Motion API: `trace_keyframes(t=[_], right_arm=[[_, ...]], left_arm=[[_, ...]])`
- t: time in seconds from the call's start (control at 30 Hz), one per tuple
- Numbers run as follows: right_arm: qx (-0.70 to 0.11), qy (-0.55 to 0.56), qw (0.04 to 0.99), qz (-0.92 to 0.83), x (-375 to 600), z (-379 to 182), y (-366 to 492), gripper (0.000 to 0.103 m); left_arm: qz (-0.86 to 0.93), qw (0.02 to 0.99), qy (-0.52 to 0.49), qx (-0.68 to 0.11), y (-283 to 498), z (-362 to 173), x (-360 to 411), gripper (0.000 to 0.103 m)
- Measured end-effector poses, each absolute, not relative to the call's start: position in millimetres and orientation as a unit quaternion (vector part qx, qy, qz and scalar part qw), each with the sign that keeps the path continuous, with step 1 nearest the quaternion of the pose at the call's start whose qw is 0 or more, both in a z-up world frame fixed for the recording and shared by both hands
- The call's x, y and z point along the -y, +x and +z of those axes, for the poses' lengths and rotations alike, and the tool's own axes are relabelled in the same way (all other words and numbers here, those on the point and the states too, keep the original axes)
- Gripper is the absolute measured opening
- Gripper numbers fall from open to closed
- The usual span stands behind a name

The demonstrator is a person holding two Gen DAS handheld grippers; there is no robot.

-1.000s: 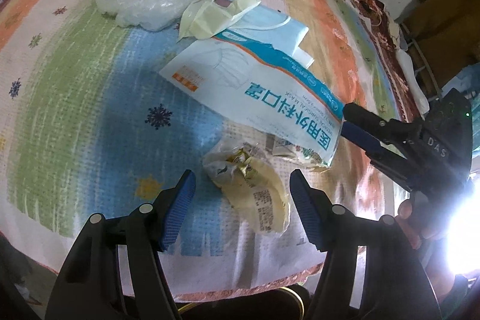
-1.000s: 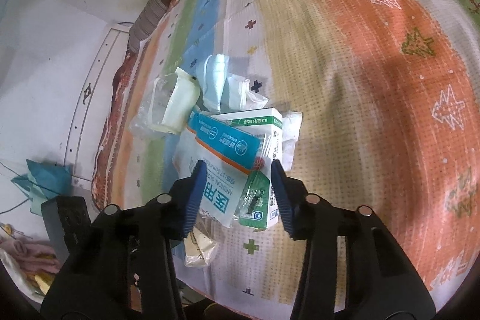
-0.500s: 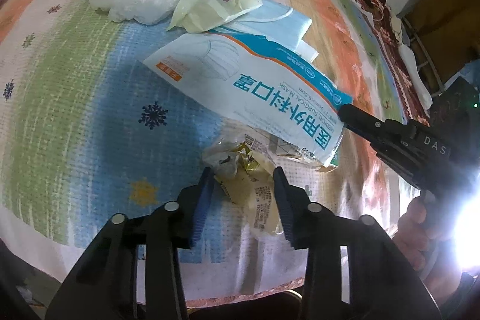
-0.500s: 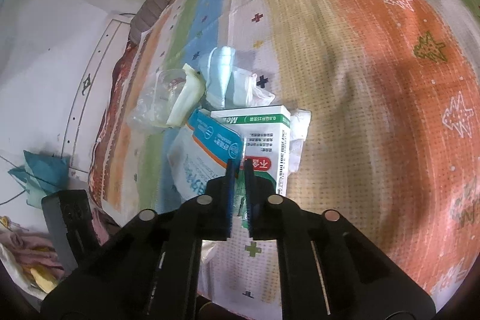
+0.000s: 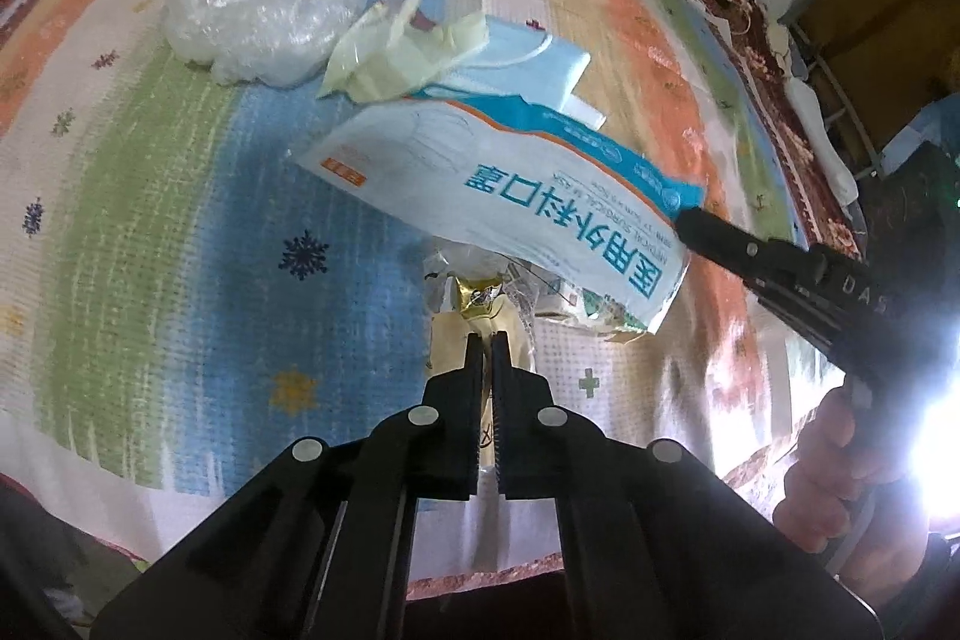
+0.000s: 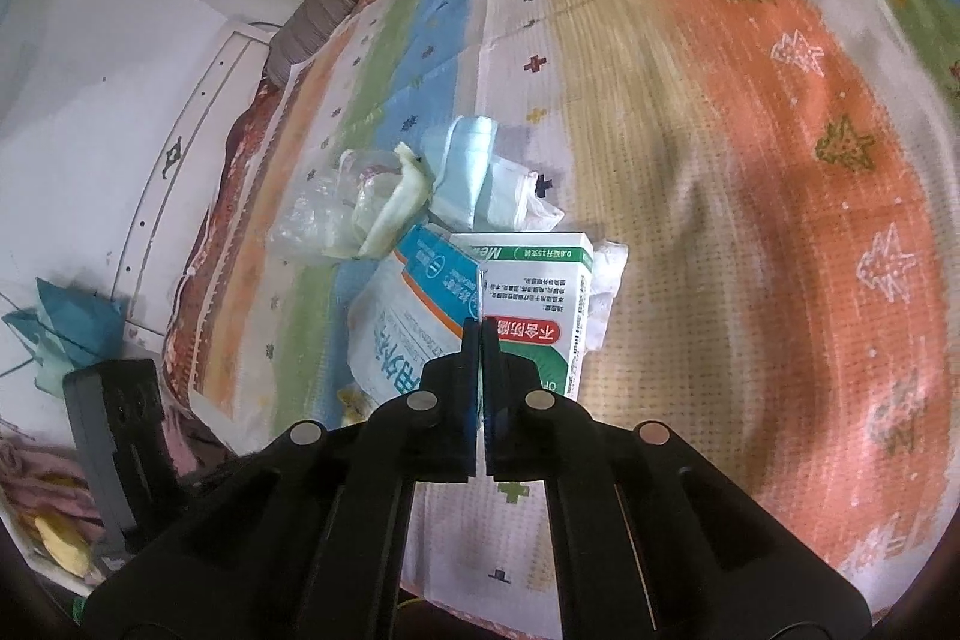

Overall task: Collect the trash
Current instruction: 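Grasp the yellowish crumpled wrapper with left tool while right tool grasps beside the mask bag, then carry the wrapper in left tool while right tool carries its small item to the bin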

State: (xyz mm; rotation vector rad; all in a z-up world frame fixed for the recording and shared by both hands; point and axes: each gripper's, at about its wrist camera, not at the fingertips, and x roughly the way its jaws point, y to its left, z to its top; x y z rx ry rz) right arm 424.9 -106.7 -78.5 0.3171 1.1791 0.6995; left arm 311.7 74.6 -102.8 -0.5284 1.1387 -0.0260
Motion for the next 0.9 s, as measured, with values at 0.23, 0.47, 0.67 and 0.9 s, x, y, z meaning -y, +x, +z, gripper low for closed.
trace_keyframes(t=[0.23,0.47,0.67,0.9], right_arm=[[-0.531,0.121,0.775,0.321,108.5,-63.2,416.0,0.000],[-0.510,0.090,0.796,0.312,116.7,-39.1,403.6,0.000],[-0.486,0.057,0.816,0.308,121.7,-16.7,389.2,0.000],[-0.457,0.038,0.830,0.317,125.1,9.5,367.6,0.000]], left_arm=[[-0.002,0.817,-0.239,-0.524,309.2,-88.5,-77.6,0.002],[0.013,0.803,-0.265,-0.534,304.8,-81.1,-91.9,0.002],[0.017,0.812,-0.277,-0.513,294.1,-61.0,-104.2,0.002],[0.027,0.814,-0.279,-0.509,281.1,-54.5,-108.7,0.002]])
